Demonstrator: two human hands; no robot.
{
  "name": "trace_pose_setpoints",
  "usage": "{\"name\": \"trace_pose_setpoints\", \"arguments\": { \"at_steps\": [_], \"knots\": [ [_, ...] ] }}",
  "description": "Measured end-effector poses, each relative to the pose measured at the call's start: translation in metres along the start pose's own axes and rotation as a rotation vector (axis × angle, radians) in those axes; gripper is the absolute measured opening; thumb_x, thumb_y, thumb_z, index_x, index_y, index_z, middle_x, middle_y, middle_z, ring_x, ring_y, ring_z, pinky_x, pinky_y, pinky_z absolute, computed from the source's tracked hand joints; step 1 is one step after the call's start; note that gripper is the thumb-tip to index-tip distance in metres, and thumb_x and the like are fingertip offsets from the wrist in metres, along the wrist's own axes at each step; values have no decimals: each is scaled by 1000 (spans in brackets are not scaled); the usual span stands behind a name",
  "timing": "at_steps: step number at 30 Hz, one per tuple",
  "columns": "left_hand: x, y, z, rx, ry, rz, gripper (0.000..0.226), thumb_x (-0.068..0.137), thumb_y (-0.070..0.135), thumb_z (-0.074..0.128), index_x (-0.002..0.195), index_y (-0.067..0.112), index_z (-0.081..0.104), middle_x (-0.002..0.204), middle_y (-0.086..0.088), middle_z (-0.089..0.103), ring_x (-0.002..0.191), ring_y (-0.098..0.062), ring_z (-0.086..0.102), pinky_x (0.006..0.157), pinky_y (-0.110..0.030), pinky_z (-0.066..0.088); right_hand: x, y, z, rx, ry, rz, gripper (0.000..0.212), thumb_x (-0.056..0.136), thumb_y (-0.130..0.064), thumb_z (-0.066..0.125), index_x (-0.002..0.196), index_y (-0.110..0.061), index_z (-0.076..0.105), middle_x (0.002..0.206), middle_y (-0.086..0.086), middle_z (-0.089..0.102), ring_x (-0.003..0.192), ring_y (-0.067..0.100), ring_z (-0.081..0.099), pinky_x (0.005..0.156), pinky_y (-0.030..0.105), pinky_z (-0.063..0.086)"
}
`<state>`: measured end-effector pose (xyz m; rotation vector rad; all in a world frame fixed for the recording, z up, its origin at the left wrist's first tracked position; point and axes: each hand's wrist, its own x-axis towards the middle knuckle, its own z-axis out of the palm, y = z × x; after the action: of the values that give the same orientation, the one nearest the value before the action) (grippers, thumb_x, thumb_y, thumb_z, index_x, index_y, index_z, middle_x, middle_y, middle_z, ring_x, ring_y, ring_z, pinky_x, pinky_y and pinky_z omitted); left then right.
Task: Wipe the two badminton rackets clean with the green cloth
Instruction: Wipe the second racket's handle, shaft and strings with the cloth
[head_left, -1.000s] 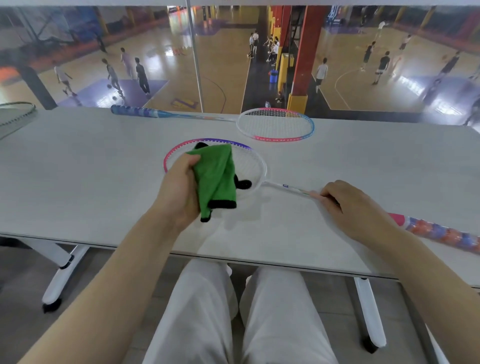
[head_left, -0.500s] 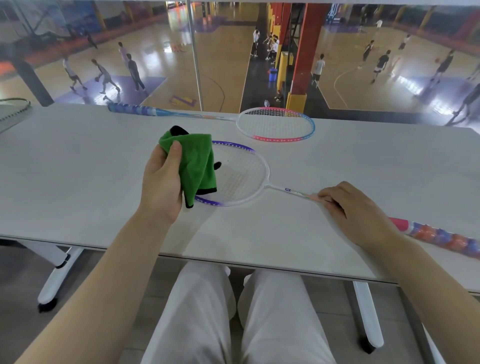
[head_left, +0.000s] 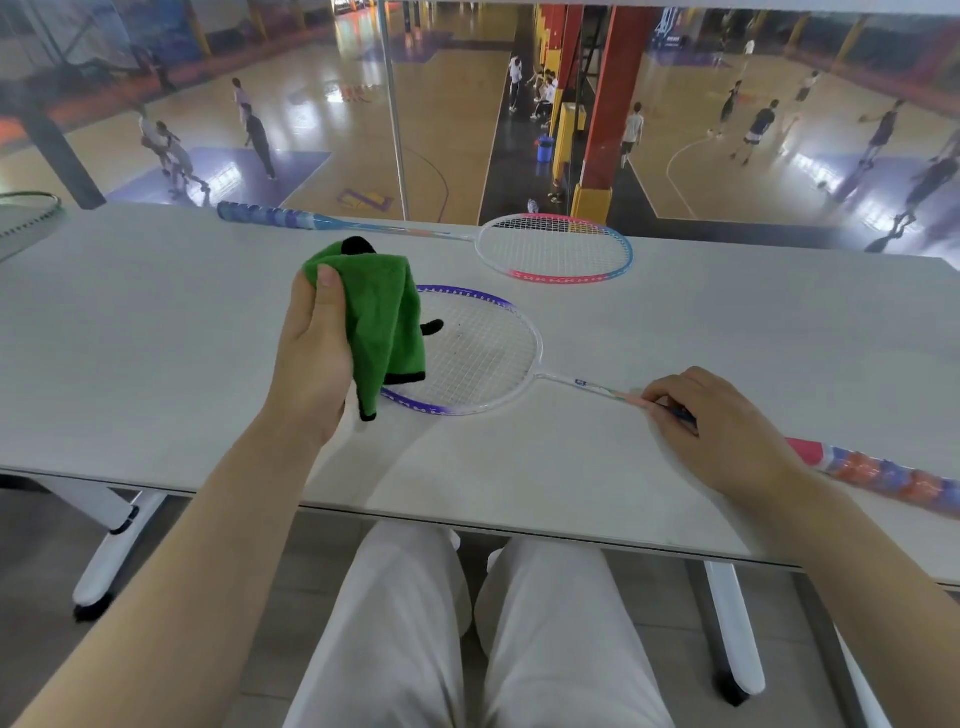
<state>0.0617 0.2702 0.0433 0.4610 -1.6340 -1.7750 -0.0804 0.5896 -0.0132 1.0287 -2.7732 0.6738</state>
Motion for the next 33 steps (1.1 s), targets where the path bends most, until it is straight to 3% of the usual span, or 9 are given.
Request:
{"name": "trace_pose_setpoints", "arguments": {
  "at_steps": [4,7,11,14,18,21,23,25,33],
  "knots": [
    [9,7,-5,105,-15,-91,32,99,24,36,122,34,56,110,-2,66,98,-21,66,73,-41,58,7,-9,-5,18,-52,28,17,92,-37,54,107,-31,59,92,-12,54,89,12,50,81,27,39],
    [22,10,2,330,-149,-95,39,92,14,39,124,32,51,110,-4,64,94,-21,65,76,-42,58,28,-31,1,55,-52,40,26,96,-40,49,116,-28,58,101,-11,57,96,10,51,85,26,38],
    [41,-3,31,754,-267,195,43,88,13,57,126,31,58,114,9,56,103,-12,54,89,-28,42,65,-63,23,74,-87,0,32,101,-36,43,125,-21,56,106,-3,58,98,16,54,84,30,42],
    [55,-23,53,885,-347,377,42,84,9,60,120,31,65,113,5,60,105,-16,51,89,-33,42,81,-74,42,32,-129,9,35,101,-31,41,132,-18,53,107,3,61,102,23,57,84,34,45],
    [64,-41,83,1041,-398,490,42,86,9,57,124,27,60,118,2,62,105,-21,52,86,-40,46,82,-78,55,-22,-80,23,42,100,-31,40,139,-18,50,113,4,64,105,25,59,87,39,49],
    [66,-49,99,1126,-481,513,41,85,6,53,117,29,63,115,3,63,102,-21,53,84,-44,49,80,-76,57,-14,-55,23,37,100,-31,40,130,-18,56,102,2,64,97,23,59,82,38,49],
    [64,-55,104,1182,-590,481,41,85,5,50,114,29,65,113,2,63,101,-23,57,83,-45,50,80,-75,58,-10,-46,23,24,99,-31,41,110,-21,60,92,-1,60,90,23,57,73,35,45],
    [61,-62,102,1207,-661,445,43,87,7,46,118,29,65,116,2,63,102,-23,59,85,-45,50,81,-73,60,-33,-26,32,16,98,-31,41,92,-24,53,86,-3,57,86,23,56,67,33,38],
    [37,-56,81,1252,-699,438,41,93,8,43,123,28,65,109,1,68,98,-23,60,85,-42,48,84,-71,64,-63,-4,29,26,98,-24,37,99,-19,62,95,1,63,92,26,58,68,34,38]
  ]
}}
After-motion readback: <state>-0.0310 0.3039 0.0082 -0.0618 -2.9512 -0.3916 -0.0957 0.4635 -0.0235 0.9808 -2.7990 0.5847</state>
